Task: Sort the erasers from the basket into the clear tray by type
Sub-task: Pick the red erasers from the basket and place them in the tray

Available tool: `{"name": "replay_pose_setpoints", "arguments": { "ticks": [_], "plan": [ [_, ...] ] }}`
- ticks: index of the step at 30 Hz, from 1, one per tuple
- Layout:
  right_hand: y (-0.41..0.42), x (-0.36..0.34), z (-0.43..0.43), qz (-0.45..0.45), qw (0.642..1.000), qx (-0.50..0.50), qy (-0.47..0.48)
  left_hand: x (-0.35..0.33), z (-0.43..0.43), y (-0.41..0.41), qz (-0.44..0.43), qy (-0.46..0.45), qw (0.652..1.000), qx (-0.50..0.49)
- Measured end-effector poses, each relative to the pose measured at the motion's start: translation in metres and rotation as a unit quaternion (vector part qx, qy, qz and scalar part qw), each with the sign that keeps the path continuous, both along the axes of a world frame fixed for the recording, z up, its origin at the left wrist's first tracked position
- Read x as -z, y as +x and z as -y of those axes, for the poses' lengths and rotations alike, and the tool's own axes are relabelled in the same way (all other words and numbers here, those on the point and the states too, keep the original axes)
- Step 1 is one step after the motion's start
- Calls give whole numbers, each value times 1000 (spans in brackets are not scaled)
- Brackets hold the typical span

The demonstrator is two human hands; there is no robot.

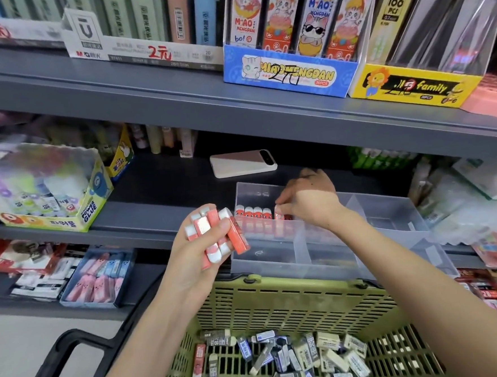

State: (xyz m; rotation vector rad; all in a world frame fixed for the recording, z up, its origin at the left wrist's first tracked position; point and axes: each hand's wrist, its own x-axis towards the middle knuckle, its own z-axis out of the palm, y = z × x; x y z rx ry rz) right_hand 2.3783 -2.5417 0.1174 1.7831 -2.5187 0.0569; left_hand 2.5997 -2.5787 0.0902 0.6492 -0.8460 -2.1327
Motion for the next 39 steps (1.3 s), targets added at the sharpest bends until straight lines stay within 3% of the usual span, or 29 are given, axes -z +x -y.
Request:
{"name": "replay_pose_setpoints", "arguments": {
  "ticks": [8,10,12,13,15,18,23,25,28,32,39],
  "plan": [
    [5,4,-7,-65,997,18,-31,-4,-2,0,1,4,1000,-4],
    [18,-4,-17,44,992,17,-120,-5,-3,0,1,-3,1000,-2],
    [40,-15,-25,274,947,-22,-170,-6,-3,-1,2,-9,1000,-2],
    [53,-21,-28,371,915,-45,-150,-7,-3,-1,1,-13,1000,-1],
    [74,-29,-30,480,869,-73,-94,-7,-3,-1,-4,-23,1000,4],
    [85,-37,-30,555,827,-75,-47,-7,-3,1,-8,-28,999,12],
    [79,-38,-34,554,826,-99,-36,-5,-4,2,13,-48,999,11],
    [69,-38,-30,591,799,-59,-95,-3,-3,1,13,-23,1000,-3],
    [42,-34,-15,605,756,87,-235,-3,1,0,-12,71,997,-33],
    [39,-7,10,570,776,155,-221,-2,3,0,-40,131,990,-34],
    [48,14,33,413,901,103,-91,-6,3,2,-9,138,990,-20]
  ]
}}
